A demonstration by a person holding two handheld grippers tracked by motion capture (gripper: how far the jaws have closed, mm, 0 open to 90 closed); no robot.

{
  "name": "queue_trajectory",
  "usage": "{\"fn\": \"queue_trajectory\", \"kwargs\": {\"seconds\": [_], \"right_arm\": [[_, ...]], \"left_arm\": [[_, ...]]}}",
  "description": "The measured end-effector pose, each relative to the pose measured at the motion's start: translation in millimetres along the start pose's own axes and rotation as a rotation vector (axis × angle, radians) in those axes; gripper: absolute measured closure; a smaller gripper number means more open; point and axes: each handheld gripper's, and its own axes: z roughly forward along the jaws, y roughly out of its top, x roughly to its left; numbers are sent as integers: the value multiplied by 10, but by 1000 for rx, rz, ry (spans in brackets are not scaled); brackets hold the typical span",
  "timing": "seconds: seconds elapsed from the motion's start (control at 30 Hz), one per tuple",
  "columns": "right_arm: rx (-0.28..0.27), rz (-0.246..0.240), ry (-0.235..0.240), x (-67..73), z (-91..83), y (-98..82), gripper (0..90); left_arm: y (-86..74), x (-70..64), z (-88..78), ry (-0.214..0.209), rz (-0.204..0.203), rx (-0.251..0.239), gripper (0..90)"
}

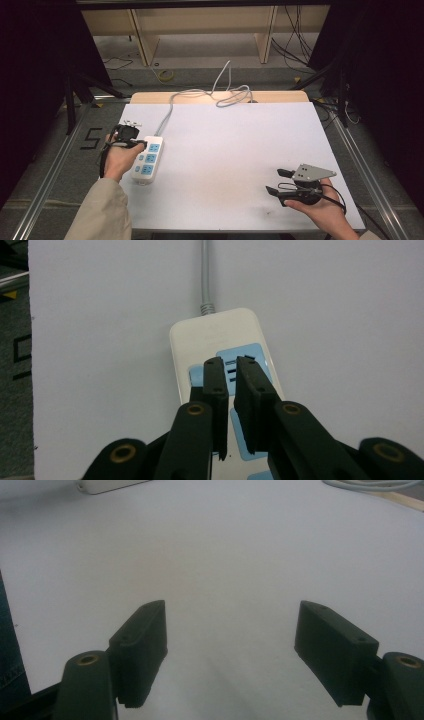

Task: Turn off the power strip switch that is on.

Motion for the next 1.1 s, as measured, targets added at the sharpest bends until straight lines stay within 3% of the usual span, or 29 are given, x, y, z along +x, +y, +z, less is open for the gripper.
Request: {"fn": "queue_trajectory", "kwargs": {"seconds": [0.37, 0.6, 0.83, 1.1], "right_arm": [[3, 2, 3, 3, 8, 1, 294], [2, 0, 1, 0, 9, 0, 294], [1, 1, 1, 0, 8, -1, 293], [1, 5, 5, -1, 9, -4, 290]], "left_arm": [[-42, 18, -4, -64, -25, -43, 668], [-56, 3, 8, -161, 7, -95, 490], [-76, -32, 7, -176, 38, -118, 347], [-117, -100, -43, -214, 65, -184, 290]]}}
